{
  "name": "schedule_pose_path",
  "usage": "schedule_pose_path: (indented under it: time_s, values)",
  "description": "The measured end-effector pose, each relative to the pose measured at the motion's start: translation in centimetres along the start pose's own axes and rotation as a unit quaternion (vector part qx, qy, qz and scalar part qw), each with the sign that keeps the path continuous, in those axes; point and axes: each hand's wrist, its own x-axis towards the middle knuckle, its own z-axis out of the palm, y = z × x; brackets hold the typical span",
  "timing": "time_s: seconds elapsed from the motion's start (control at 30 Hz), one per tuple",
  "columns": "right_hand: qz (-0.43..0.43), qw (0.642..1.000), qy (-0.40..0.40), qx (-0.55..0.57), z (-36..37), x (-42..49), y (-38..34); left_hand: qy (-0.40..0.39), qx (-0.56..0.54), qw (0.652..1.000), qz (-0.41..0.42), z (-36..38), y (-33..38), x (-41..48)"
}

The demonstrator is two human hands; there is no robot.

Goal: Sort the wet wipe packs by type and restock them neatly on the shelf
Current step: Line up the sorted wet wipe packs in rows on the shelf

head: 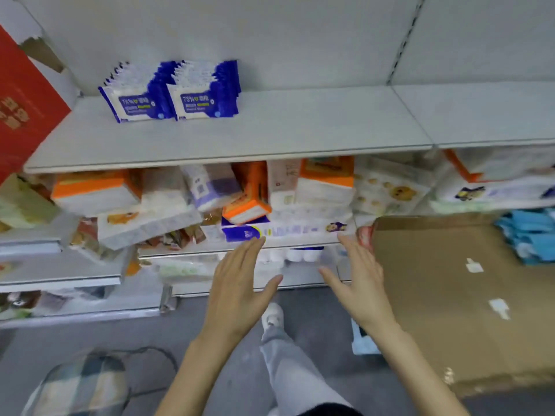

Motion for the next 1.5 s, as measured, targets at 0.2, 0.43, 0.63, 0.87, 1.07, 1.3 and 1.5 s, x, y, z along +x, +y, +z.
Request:
schedule_pose_path:
  time_s: [0.2, 0.43, 0.63, 0.87, 1.07, 1.3, 1.5]
  values:
    - [0.046, 0.997, 0.068, -0.014, -7.3, -6.9, 3.7, -0.025, -0.04, 0.999, 0.015, 1.1, 7.2, -4.2]
    - [0.098, 0.991, 0.086, 0.015, -13.4, -10.9, 9.9, -0.042, -0.085, 0.996, 0.003, 5.4, 14.7, -6.1]
    - [0.128, 0.987, 0.094, 0.034, -20.6, -12.8, 20.0, -0.089, -0.133, 0.987, -0.016, 16.1, 23.3, -6.6]
    - [0.186, 0.977, 0.104, -0.001, -35.6, -15.0, 37.5, -0.135, -0.13, 0.982, -0.031, 32.1, 37.5, -6.2]
    - [0.253, 0.955, 0.154, 0.035, -45.0, -15.7, 46.6, -0.203, -0.131, 0.97, -0.01, 39.1, 46.5, -5.1]
    - [0.256, 0.957, 0.121, 0.068, -46.3, -11.6, 52.8, -0.197, -0.099, 0.975, -0.016, 44.8, 49.2, 0.1]
    - [0.248, 0.967, 0.024, 0.056, -47.4, -5.2, 58.6, -0.2, -0.116, 0.968, -0.097, 51.4, 50.7, 4.8]
